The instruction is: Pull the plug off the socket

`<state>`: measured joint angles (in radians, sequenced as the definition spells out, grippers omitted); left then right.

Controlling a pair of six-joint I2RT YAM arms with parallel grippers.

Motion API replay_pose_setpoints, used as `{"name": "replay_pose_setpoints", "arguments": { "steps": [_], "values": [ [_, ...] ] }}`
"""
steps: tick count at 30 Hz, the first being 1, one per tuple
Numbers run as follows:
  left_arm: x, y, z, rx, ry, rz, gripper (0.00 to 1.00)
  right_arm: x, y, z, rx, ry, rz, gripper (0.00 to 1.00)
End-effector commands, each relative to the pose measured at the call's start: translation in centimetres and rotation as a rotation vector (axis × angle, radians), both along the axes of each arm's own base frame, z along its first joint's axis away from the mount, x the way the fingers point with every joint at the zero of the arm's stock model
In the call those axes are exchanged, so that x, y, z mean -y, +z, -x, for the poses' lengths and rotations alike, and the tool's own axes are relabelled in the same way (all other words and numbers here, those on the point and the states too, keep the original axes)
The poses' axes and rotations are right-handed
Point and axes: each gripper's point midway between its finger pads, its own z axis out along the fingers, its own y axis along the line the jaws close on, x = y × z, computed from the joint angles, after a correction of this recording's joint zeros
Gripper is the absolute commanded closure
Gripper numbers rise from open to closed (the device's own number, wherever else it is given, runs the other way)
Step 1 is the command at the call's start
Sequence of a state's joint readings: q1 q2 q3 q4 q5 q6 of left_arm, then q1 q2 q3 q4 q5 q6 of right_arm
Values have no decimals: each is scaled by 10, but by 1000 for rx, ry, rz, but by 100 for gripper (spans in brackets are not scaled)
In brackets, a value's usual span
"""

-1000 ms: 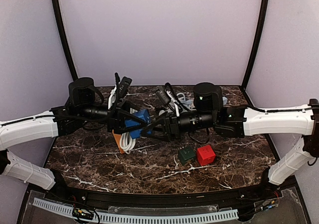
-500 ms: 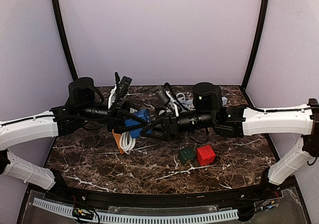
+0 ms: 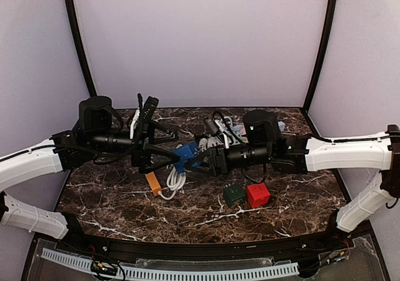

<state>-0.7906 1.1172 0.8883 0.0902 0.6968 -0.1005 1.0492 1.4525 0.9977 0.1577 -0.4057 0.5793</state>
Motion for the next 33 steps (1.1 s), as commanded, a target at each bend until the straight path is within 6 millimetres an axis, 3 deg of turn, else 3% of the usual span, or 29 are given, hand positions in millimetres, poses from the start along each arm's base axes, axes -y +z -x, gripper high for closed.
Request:
{"name": "replay_pose_setpoints", "arguments": {
  "steps": [1, 7, 13, 17, 25, 33],
  "values": [
    [-15, -2, -2, 117, 57, -92, 1, 15, 40, -15, 54, -72, -100, 100],
    [-23, -33, -2, 138, 44, -232, 1, 23, 49, -14, 73, -47, -112, 100],
    [-26, -58, -12, 198, 48, -338, 6, 21, 64, 3, 98, 58, -150, 100],
    [-22, -57, -15, 248, 39, -351, 14, 20, 65, 7, 86, 85, -153, 100],
    [-12, -63, -8, 300, 13, -372, 40, 19, 56, -5, 46, 33, -133, 100],
    [-6, -74, -8, 287, 20, -405, 45, 15, 54, -7, 20, 34, -138, 100]
  ]
}}
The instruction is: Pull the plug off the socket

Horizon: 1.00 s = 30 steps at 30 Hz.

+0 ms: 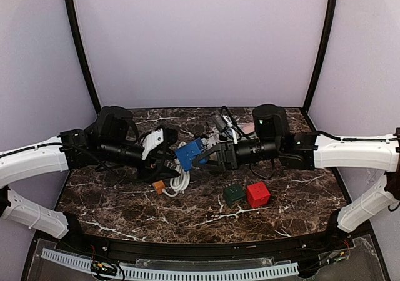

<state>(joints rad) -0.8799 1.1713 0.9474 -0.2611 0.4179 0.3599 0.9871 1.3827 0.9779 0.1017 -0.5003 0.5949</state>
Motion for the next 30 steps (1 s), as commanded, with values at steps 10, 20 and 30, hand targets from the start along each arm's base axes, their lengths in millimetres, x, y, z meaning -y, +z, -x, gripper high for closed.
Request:
{"name": "replay_pose_setpoints", "arguments": {
  "steps": [10, 20, 30],
  "values": [
    [14, -1, -7, -28, 30, 13, 56, -10, 44, -3, 41, 26, -156, 100],
    [14, -3, -13, -24, 61, 11, 88, -9, 34, -7, 31, -3, -124, 100],
    [12, 2, -5, -35, 40, 53, 99, 2, 11, -22, 24, -99, -9, 46]
  ]
}}
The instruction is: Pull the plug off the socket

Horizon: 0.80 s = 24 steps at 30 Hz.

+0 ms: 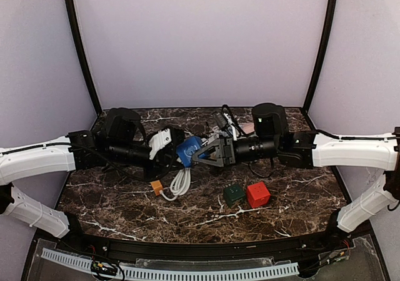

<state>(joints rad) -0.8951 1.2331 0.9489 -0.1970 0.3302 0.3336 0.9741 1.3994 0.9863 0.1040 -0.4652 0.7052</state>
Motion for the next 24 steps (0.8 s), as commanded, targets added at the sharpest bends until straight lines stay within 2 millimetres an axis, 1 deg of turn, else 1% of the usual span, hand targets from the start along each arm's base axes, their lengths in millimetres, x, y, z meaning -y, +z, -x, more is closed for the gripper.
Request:
{"name": "replay_pose_setpoints", "arguments": {
  "steps": [1, 3, 4, 7, 10, 12, 15, 18, 24],
  "values": [
    [2, 17, 15, -49, -33, 89, 99, 2, 15, -9, 123, -23, -9, 37],
    [1, 21, 17, -43, -37, 111, 99, 1, 16, -9, 124, -22, -10, 26],
    [2, 22, 17, -40, -38, 120, 99, 0, 15, -9, 121, -19, -9, 23],
    [2, 27, 22, -56, -54, 153, 99, -7, 10, -9, 104, 0, 4, 17],
    [4, 32, 26, -74, -70, 181, 99, -14, 3, -9, 76, 9, 17, 15],
    [5, 33, 27, -80, -76, 188, 99, -16, 1, -10, 71, 6, 16, 14],
    [4, 35, 29, -87, -86, 198, 99, -18, 11, -2, 110, 44, -21, 13],
    [2, 37, 35, -144, -144, 217, 99, -21, 18, 11, 187, 108, -36, 11],
    [-3, 52, 38, -203, -204, 282, 99, -26, 26, 27, 208, 209, -75, 8]
  ]
}}
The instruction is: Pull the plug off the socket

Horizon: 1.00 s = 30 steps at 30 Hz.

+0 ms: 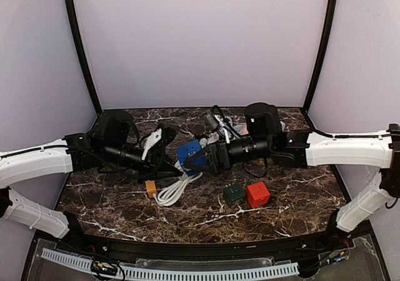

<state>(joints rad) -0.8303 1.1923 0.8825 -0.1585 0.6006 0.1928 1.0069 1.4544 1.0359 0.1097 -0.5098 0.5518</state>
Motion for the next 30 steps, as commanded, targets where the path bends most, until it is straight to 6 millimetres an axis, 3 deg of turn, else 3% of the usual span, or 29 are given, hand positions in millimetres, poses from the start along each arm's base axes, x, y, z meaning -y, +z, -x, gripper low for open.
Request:
{"name": "replay_pose_setpoints", "arguments": {
  "steps": [1, 9, 16, 22, 30],
  "values": [
    [1, 51, 11, 15, -100, 180, 99, -7, 26, 16, 82, 102, -75, 7],
    [-4, 60, 36, -135, -298, 201, 99, 1, 41, 18, 191, 103, -91, 7],
    [-3, 60, 44, -203, -358, 201, 99, 1, 50, 8, 283, 70, -79, 7],
    [-2, 55, 42, -225, -352, 178, 99, -5, 62, 21, 293, 162, -119, 9],
    [0, 55, 38, -219, -334, 187, 99, -11, 48, 32, 218, 236, -108, 15]
  ]
}}
